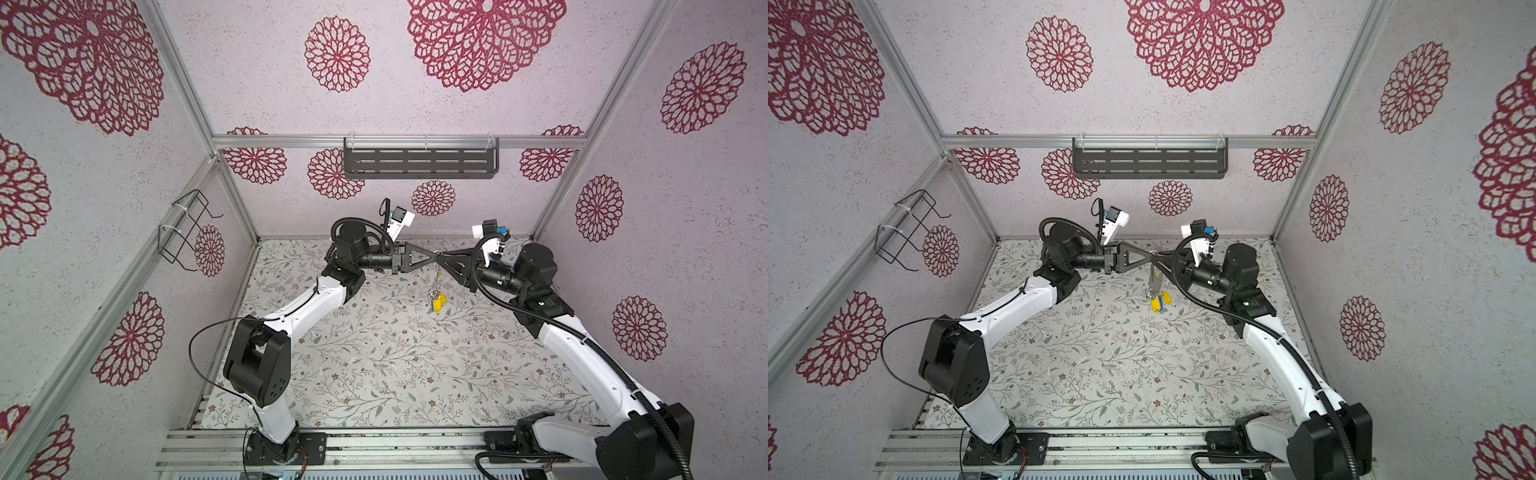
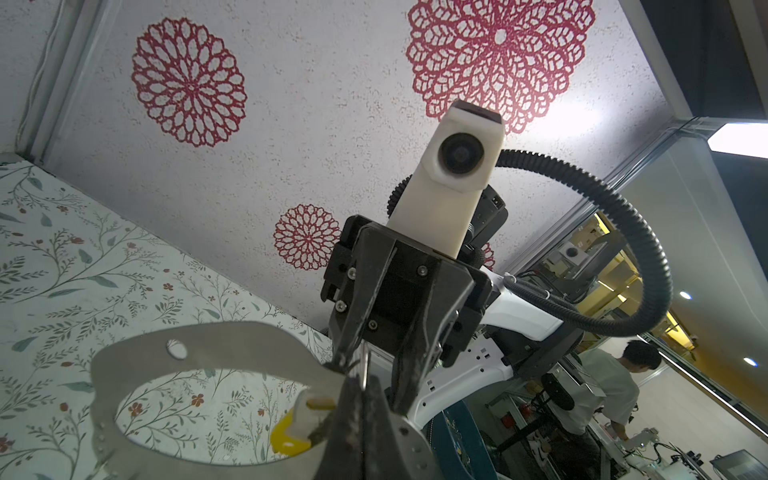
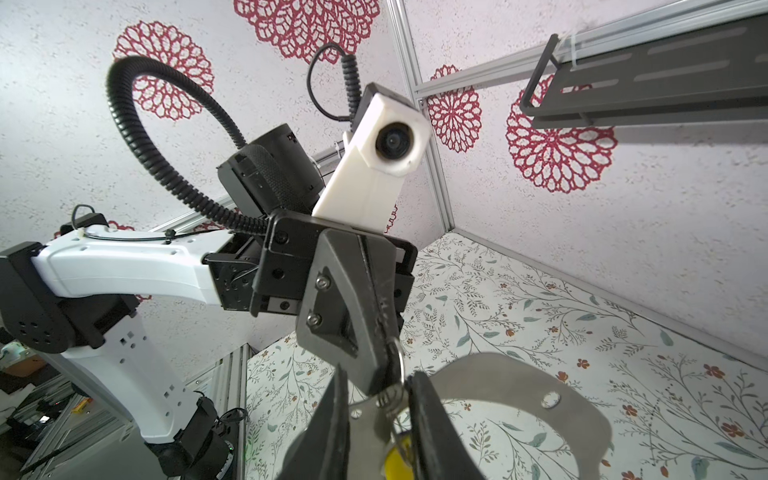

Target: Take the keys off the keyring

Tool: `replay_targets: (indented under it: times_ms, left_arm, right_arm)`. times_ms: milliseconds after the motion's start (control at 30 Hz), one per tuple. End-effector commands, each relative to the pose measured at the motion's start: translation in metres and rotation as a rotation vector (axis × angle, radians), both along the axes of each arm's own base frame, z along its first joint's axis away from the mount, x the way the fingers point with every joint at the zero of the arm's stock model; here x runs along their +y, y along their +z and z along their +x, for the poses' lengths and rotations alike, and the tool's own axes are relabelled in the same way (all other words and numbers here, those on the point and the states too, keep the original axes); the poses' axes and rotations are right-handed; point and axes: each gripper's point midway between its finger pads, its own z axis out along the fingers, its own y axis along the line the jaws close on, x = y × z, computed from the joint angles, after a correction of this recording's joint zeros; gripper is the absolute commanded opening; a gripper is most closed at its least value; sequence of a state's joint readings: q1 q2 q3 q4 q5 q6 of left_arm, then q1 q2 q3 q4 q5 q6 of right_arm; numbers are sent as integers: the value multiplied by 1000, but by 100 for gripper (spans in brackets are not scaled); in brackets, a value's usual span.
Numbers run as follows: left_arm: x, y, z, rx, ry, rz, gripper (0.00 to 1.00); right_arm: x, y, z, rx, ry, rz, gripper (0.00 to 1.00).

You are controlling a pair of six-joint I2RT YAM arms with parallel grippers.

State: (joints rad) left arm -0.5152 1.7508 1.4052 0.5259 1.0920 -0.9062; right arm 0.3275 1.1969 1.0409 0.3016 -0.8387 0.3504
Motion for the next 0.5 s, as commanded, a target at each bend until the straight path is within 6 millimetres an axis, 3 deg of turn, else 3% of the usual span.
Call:
replay_targets:
  times_ms: [0, 267, 467]
  left_arm:
    - [6, 21, 0, -81, 17, -41, 0]
    - [9, 23, 5, -85, 41, -46, 0]
    - [8, 20, 7, -76, 46, -42, 0]
  right_arm:
    - [0, 6, -10, -40, 3, 4, 25]
    - [-4, 2, -14, -42, -23, -17, 20]
    - [-7, 8, -12, -59, -48, 1, 4]
